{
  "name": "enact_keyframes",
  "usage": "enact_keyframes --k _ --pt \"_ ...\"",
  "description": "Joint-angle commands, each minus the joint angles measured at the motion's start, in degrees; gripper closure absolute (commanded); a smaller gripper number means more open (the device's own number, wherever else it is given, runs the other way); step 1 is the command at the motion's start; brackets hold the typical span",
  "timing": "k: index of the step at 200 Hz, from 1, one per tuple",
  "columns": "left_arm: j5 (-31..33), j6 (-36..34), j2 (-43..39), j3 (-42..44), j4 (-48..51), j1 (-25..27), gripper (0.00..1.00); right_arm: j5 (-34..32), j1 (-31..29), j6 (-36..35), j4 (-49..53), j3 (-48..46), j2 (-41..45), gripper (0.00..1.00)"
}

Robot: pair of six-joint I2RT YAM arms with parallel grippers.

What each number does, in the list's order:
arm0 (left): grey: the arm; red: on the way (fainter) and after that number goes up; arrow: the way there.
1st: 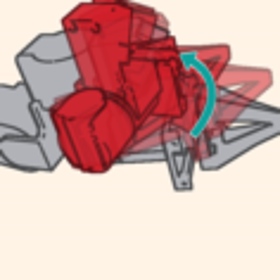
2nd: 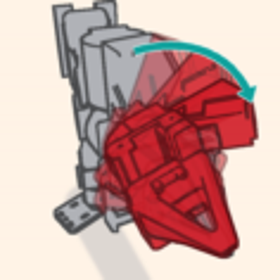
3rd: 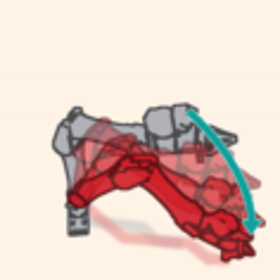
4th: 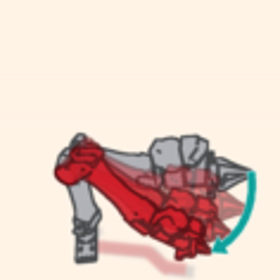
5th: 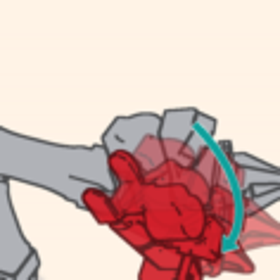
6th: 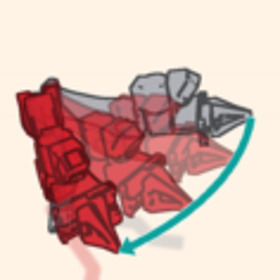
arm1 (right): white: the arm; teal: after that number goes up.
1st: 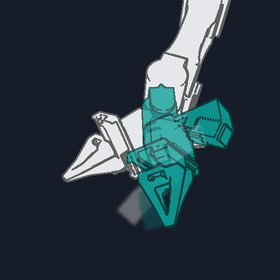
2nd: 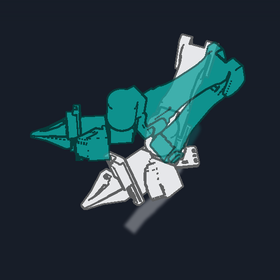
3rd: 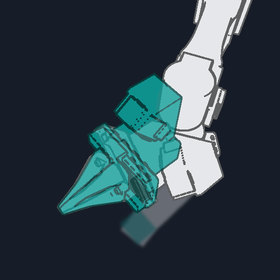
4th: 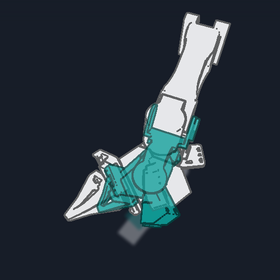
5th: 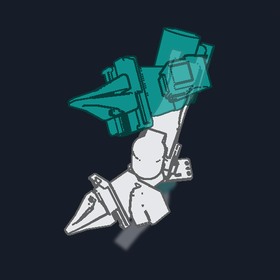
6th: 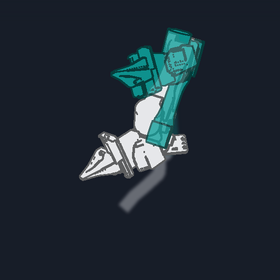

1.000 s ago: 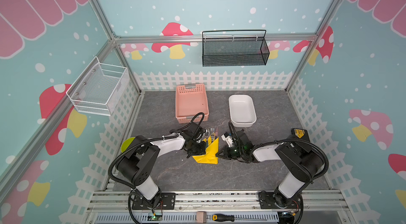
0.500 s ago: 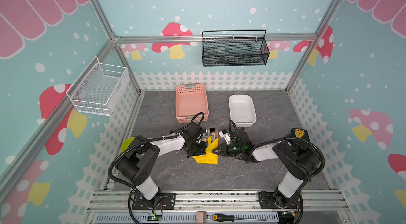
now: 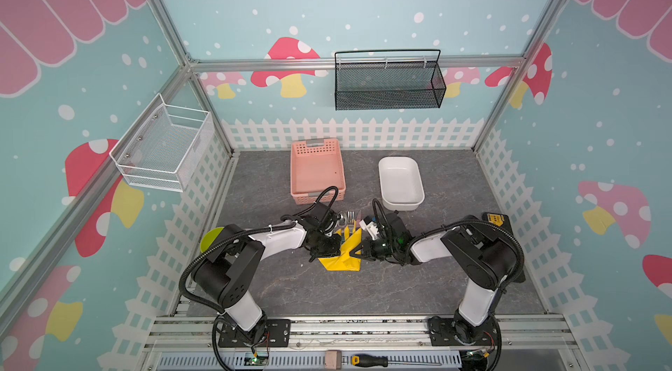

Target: Place the utensils on the paper napkin and roll it up

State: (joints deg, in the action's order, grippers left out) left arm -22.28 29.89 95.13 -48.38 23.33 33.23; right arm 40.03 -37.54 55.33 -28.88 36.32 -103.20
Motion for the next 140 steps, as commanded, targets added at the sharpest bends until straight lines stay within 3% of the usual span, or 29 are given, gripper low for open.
enact_keyframes --k 1,48,140 --pt "0.59 -0.8 0.84 0.71 1.01 -0.04 1.0 -3.44 0.16 -2.66 5.23 0.11 2.37 1.0" --pt "0.58 -0.71 0.53 0.75 1.02 -0.09 1.0 -3.47 1.48 -2.42 4.58 -1.65 6.91 1.0" --pt "0.47 -0.89 0.72 0.65 0.9 -0.07 1.0 -4.5 2.06 -1.72 4.67 -4.95 3.09 1.0"
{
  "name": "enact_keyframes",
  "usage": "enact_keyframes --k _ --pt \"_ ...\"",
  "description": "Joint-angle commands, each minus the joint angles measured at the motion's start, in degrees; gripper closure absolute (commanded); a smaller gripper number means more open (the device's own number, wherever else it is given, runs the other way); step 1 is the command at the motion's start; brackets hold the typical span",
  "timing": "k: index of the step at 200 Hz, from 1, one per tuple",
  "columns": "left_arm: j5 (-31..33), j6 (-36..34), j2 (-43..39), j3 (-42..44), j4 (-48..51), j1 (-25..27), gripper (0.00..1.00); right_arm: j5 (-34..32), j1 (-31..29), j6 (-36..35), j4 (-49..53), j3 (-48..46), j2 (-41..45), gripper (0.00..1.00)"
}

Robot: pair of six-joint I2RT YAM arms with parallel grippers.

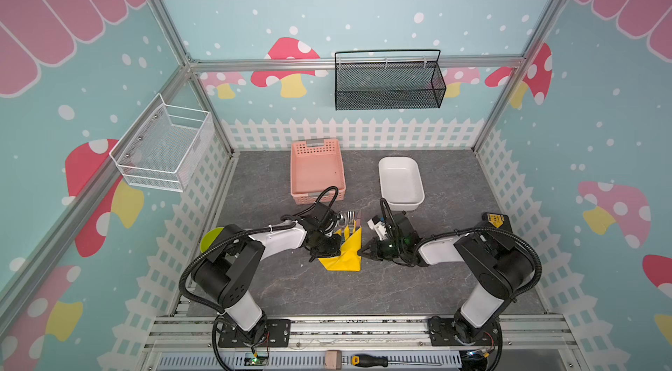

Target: Place the utensils on the paper napkin and roll it up

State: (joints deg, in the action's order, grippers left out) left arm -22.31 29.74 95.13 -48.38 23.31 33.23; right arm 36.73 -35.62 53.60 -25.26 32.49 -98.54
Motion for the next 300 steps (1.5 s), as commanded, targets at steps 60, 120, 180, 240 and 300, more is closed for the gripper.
enact_keyframes --k 60,120,180,240,300 --pt "0.24 -0.82 0.76 0.66 1.0 -0.08 1.0 -3.4 0.66 -1.96 5.95 1.46 2.32 1.0" --pt "0.25 -0.82 0.76 0.76 1.09 -0.03 1.0 -0.48 1.75 -3.32 3.5 3.92 0.47 1.0" --pt "0.18 -0.73 0.67 0.83 1.04 -0.06 1.0 0.09 2.23 -4.63 3.71 4.13 -3.29 1.0" --pt "0.43 -0.73 0.36 1.02 1.04 -0.1 1.0 -2.5 3.23 -6.56 8.51 5.64 0.63 1.0" --pt "0.35 -0.82 0.4 1.06 1.04 -0.06 1.0 0.89 3.5 -8.05 7.71 9.44 -3.15 1.0"
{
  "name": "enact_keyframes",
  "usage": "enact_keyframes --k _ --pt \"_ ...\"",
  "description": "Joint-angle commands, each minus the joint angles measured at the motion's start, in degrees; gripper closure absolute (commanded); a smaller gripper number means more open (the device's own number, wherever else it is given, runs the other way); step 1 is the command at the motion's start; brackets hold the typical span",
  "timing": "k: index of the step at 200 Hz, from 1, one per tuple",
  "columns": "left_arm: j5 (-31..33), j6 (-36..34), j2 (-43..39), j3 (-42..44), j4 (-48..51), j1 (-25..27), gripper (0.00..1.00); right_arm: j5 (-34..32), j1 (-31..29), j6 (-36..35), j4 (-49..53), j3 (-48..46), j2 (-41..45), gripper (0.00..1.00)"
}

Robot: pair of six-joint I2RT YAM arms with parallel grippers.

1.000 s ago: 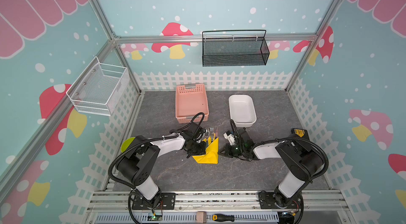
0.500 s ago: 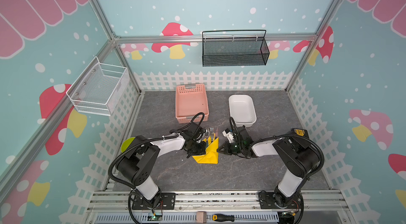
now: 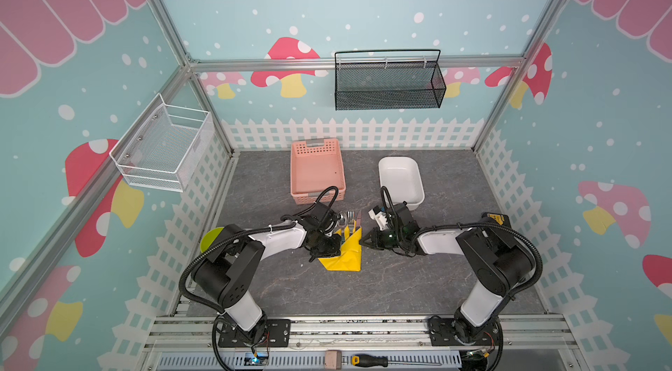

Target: Place the utensils on the paper napkin and roll it up

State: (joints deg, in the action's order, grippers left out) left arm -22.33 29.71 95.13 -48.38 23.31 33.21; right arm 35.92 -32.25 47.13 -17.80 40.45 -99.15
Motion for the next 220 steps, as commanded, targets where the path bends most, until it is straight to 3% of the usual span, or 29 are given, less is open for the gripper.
enact_keyframes --k 1,52,95,147,220 --pt "0.36 -0.8 0.4 1.03 1.04 -0.06 1.0 1.65 0.11 -1.55 0.28 1.53 -2.58 1.0" --pt "0.28 -0.8 0.4 1.16 1.11 -0.15 1.0 -1.04 0.73 -2.35 4.03 1.28 -5.85 1.0" --pt "0.44 -0.8 0.27 1.27 1.04 -0.11 1.0 -4.52 0.9 -4.87 10.22 4.17 -2.27 1.0" --pt "0.18 -0.89 0.67 1.19 1.05 -0.11 1.0 -2.6 1.24 -5.34 8.13 5.72 -1.21 1.0" --pt "0.01 -0.97 0.78 1.01 1.08 -0.14 1.0 -1.95 2.57 -5.78 7.86 5.99 -6.13 1.0"
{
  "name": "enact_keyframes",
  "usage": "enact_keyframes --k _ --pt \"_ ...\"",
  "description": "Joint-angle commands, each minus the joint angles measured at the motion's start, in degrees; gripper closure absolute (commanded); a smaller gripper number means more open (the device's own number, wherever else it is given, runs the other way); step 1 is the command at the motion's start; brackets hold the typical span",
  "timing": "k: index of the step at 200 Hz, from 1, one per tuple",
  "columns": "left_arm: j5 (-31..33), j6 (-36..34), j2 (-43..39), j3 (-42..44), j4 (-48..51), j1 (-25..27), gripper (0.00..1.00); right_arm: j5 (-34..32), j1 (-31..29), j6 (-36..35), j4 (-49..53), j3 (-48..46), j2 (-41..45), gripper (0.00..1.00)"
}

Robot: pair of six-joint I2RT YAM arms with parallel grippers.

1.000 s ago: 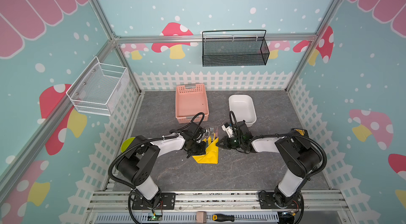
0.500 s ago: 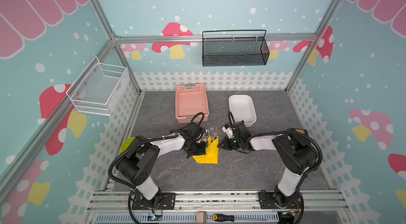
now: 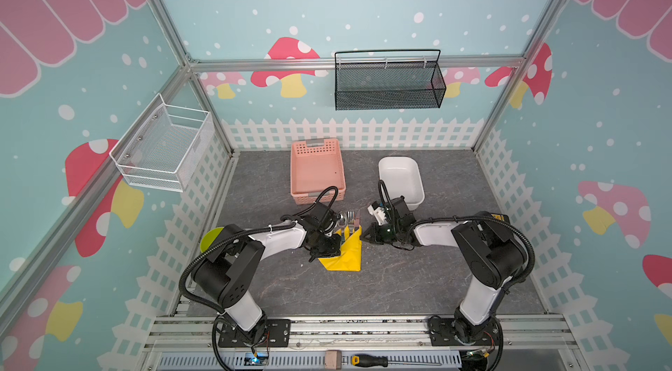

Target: Place the utensils on the paper napkin and roll it up

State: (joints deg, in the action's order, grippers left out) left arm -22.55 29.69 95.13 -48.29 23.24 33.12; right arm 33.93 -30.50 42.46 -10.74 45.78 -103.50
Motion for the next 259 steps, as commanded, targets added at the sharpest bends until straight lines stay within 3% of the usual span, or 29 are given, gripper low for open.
enact_keyframes --k 1,51,132,181,259 --pt "0.22 -0.95 0.86 0.92 1.12 -0.07 1.0 0.02 0.85 -1.13 0.89 0.64 -1.79 1.0" --pt "0.05 -0.95 0.84 0.92 1.15 -0.01 1.0 -0.41 2.05 -2.69 2.84 2.85 1.41 1.0" --pt "0.22 -0.95 0.48 1.1 1.14 -0.05 1.0 1.54 2.74 -4.18 1.82 5.32 -4.22 1.0" --pt "0.3 -0.87 0.15 1.44 1.1 -0.12 1.0 -0.62 3.37 -4.84 4.24 6.12 -3.37 1.0" --pt "0.35 -0.86 0.0 1.62 1.01 -0.08 1.0 2.29 3.37 -3.96 2.04 7.87 -3.66 1.0"
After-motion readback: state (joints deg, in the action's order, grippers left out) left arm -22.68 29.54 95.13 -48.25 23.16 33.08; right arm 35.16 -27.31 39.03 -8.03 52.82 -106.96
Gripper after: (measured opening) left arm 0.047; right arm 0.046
